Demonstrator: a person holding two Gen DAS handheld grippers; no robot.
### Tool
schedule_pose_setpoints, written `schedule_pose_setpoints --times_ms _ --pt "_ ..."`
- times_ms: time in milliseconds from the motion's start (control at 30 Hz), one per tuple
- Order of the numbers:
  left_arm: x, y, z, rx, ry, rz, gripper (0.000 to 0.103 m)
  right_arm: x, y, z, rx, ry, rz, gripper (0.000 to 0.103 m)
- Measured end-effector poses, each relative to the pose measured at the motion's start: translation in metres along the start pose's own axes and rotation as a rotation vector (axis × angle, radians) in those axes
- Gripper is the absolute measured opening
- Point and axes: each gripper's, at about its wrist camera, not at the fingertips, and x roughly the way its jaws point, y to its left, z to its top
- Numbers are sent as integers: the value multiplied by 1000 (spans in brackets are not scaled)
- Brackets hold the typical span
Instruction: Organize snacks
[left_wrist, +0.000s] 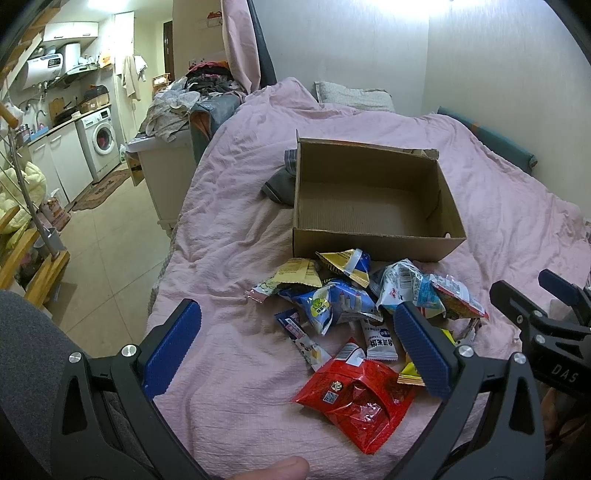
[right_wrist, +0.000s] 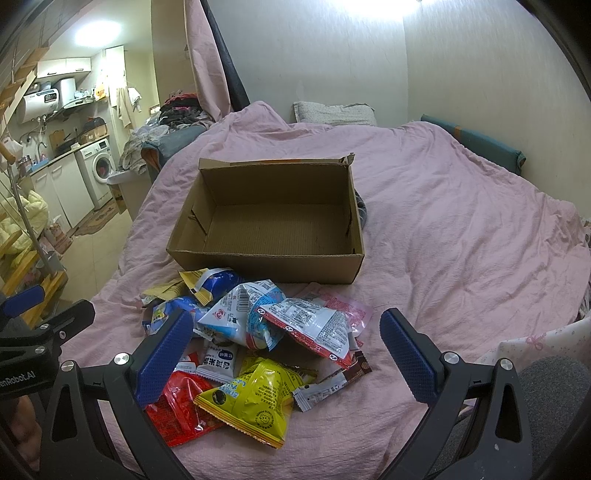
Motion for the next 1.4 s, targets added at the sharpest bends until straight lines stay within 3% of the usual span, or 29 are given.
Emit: schedule_pose_setpoints --times_ms 1400 --pt "-1 -7 -5 0 -2 8 103 0 -1 1 2 7 4 103"
